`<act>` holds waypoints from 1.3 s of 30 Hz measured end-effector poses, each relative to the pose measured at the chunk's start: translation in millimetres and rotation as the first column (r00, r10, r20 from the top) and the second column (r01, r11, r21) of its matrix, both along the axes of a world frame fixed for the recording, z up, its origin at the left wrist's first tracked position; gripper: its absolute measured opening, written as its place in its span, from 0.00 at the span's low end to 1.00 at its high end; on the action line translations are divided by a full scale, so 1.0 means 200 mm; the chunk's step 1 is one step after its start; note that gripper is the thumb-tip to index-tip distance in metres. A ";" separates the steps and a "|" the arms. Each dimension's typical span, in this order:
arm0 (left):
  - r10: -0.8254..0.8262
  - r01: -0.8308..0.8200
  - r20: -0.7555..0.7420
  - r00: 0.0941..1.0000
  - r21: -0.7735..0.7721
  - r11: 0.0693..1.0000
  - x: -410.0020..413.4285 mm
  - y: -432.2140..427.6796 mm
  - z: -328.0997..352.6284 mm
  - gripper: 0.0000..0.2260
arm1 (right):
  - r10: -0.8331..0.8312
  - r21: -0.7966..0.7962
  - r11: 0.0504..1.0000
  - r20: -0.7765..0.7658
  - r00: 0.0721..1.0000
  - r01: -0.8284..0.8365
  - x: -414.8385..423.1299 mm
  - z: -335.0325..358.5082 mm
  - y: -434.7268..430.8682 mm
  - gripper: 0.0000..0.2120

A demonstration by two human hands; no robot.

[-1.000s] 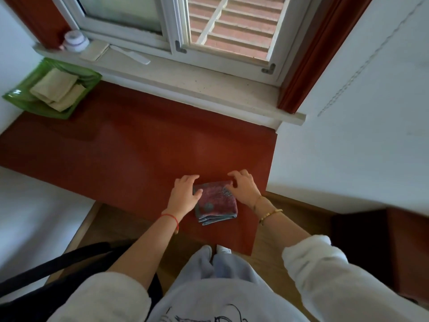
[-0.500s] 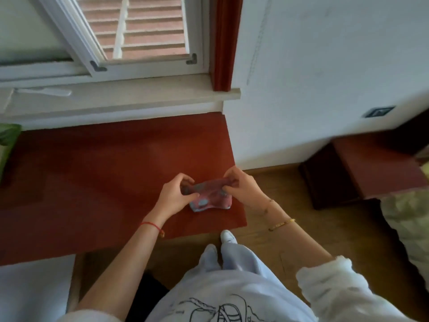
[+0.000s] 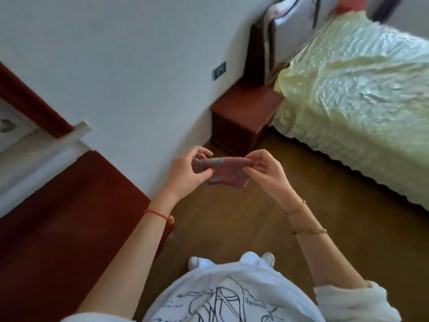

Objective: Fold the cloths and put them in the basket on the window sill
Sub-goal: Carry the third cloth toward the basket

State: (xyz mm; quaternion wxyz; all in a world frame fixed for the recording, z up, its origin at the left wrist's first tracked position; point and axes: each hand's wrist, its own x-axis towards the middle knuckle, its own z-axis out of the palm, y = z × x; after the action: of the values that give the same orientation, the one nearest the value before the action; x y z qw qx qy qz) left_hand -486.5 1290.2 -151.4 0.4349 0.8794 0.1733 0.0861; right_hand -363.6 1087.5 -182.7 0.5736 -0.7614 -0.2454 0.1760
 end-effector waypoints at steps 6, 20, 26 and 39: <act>-0.336 0.338 0.051 0.941 -0.053 0.940 0.52 -0.69 0.03 0.15 | -0.294 0.021 0.956 -0.008 0.956 0.294 0.17 0.05 -0.86 0.11; -0.880 0.881 0.053 0.472 -0.012 0.472 1.40 -2.42 0.02 0.16 | -0.852 -0.009 0.523 -0.052 0.522 0.852 0.17 0.05 -2.47 0.10; -0.965 0.966 0.049 0.258 -0.031 0.257 1.72 -3.13 -0.04 0.17 | -0.948 -0.026 0.307 -0.097 0.303 0.951 0.25 0.02 -3.01 0.09; -0.983 0.985 0.075 -0.170 0.035 -0.168 2.40 -4.79 0.08 0.17 | -0.994 -0.032 -0.105 -0.010 -0.106 0.994 0.64 0.13 -4.23 0.09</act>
State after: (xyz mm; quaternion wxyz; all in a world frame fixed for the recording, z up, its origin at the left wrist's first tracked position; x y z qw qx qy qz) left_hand -5.5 332.1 -136.1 0.3674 0.6879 -0.5752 -0.2469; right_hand -236.4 242.2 -155.7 0.5130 -0.6927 0.4118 -0.2956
